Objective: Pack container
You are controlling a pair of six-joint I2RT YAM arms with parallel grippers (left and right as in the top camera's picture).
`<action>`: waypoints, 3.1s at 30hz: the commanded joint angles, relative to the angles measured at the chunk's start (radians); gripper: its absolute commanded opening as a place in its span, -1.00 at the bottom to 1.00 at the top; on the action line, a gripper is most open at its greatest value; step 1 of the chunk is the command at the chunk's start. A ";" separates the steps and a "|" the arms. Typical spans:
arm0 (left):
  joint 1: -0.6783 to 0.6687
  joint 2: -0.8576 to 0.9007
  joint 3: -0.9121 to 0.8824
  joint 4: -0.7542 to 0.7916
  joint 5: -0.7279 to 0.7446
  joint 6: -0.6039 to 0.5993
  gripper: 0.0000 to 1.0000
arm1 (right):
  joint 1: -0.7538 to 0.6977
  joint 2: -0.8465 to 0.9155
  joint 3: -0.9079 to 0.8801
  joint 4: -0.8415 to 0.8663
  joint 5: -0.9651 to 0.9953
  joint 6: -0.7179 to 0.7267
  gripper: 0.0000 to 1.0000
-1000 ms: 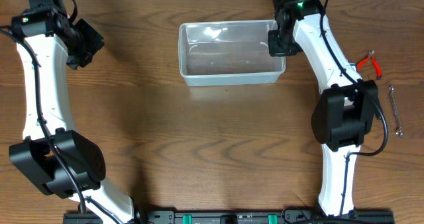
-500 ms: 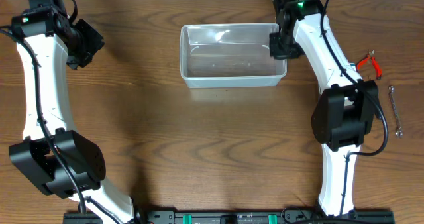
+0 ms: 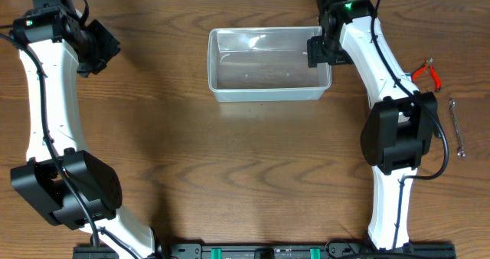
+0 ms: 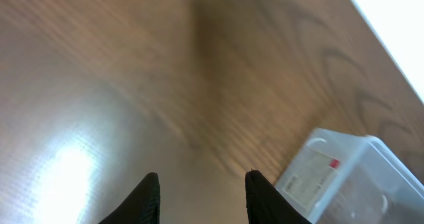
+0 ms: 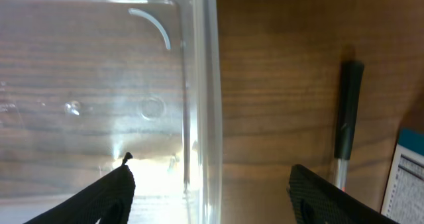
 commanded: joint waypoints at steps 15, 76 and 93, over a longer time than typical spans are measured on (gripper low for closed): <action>-0.281 -0.003 0.005 0.213 0.312 0.323 -0.88 | -0.004 0.008 0.361 -0.004 -0.054 -0.147 0.42; -0.551 0.238 0.004 -0.030 0.117 0.291 -0.88 | -0.010 0.008 0.517 -0.170 -0.049 -0.148 0.44; -0.563 0.238 0.004 -0.082 0.117 0.292 -0.88 | -0.010 0.008 0.517 -0.170 -0.049 -0.147 0.45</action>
